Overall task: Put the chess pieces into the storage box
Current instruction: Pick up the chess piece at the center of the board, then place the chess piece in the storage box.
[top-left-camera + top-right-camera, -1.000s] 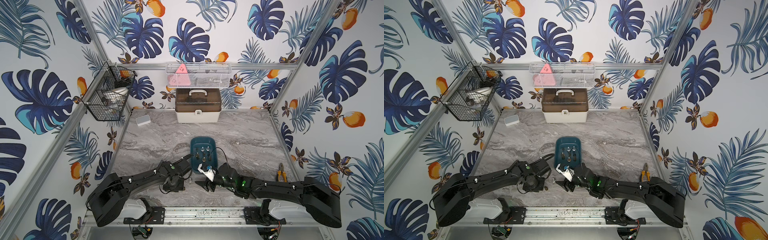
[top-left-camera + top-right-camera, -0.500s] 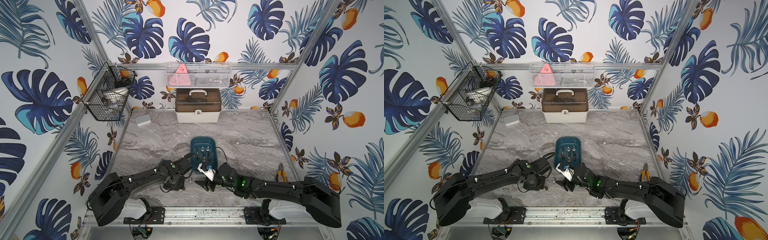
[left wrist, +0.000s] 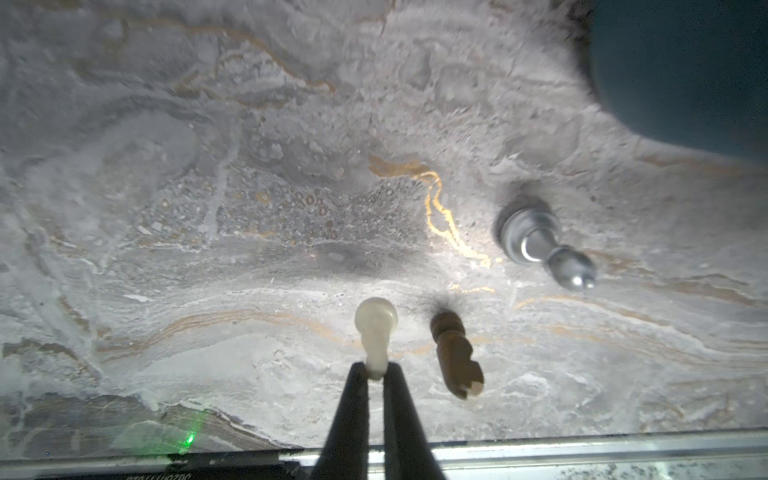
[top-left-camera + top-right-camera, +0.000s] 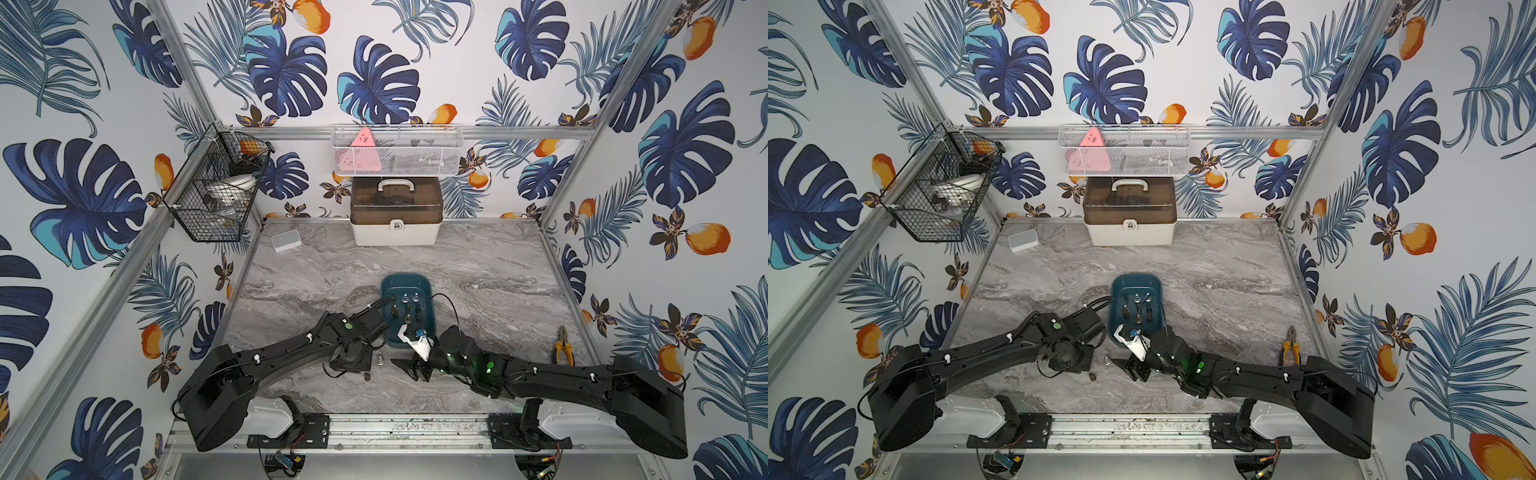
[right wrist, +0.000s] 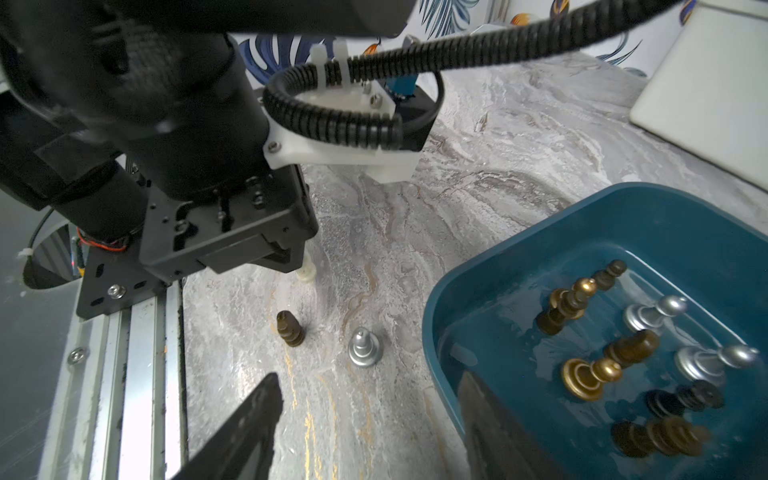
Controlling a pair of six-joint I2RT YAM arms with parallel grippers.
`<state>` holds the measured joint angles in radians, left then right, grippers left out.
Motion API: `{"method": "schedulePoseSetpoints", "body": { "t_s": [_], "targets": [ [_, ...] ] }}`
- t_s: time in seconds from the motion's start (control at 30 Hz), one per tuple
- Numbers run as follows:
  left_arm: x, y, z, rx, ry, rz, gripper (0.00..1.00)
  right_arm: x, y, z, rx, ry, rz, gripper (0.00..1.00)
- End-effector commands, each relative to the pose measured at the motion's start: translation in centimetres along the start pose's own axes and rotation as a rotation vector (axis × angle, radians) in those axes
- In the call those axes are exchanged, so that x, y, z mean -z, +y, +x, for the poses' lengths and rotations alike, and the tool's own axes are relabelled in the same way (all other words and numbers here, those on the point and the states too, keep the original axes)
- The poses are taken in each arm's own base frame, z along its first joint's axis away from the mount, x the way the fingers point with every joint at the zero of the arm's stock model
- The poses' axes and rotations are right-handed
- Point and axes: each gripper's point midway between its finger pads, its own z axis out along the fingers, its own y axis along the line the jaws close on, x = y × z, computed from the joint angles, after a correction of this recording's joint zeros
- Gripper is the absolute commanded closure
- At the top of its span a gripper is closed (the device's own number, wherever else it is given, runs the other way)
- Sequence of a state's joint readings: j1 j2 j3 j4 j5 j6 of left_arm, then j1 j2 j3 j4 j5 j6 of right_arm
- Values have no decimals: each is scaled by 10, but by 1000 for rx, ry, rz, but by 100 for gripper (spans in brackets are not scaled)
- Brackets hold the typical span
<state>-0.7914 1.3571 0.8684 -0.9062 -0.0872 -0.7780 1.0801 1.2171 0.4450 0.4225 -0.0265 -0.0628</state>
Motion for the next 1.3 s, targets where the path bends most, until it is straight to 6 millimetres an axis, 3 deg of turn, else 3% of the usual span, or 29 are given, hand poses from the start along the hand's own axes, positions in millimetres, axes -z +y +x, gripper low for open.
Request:
{"method": "schedulePoseSetpoints", "body": {
  "t_s": [0.0, 0.2, 0.37, 0.5, 0.7, 1.27],
  "targets": [
    [16, 4, -10, -50, -13, -48, 91, 7, -15, -13, -31, -65, 85, 29],
    [57, -14, -48, -125, -103, -49, 90, 26, -52, -18, -104, -120, 265, 28],
    [72, -47, -75, -213, -106, -10, 90, 43, -89, -14, -227, -146, 367, 27],
    [62, -72, -89, -270, -87, 8, 90, 53, -112, -8, -329, -157, 396, 27],
    [34, -93, -97, -325, -30, 7, 90, 55, -114, -8, -327, -165, 395, 27],
    [-10, -112, -104, -353, 11, 11, 90, 50, -107, -10, -315, -158, 351, 27]
  ]
}}
